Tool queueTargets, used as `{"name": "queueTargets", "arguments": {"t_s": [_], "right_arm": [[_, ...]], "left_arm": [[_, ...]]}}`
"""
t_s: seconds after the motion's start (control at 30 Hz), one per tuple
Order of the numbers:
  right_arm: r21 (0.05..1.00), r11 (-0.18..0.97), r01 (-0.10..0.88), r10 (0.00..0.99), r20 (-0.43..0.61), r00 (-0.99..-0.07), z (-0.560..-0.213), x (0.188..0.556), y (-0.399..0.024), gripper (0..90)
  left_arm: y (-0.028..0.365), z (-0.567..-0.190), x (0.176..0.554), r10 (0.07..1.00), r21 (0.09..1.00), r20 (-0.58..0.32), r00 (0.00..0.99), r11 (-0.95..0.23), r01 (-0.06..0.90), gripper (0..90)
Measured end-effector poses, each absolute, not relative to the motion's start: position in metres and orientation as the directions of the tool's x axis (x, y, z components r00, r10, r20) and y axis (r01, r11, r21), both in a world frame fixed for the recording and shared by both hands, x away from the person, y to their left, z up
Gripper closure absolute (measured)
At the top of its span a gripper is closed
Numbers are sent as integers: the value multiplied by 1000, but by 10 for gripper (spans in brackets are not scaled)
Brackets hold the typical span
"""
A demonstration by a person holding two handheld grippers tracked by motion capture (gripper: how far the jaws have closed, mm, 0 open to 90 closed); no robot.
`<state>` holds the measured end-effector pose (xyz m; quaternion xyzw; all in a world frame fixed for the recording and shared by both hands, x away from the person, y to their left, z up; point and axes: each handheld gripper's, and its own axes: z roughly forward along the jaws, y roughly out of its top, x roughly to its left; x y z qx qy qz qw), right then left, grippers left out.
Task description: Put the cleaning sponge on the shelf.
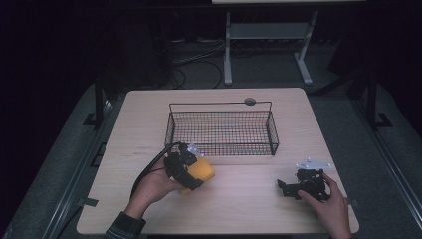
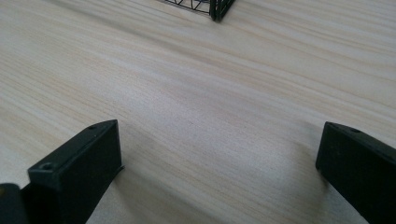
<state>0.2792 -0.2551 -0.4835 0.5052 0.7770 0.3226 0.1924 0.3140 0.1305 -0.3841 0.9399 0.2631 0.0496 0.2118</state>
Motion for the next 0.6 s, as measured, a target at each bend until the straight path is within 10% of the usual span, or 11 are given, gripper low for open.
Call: {"name": "queueTargets", "arguments": {"t_s": [0.6], "right_arm": [[695,281,661,909,29,-416,-483,279,-255,0]], "left_arm": [[130,-363,334,540,462,-30,841,-739,490,231]]}}
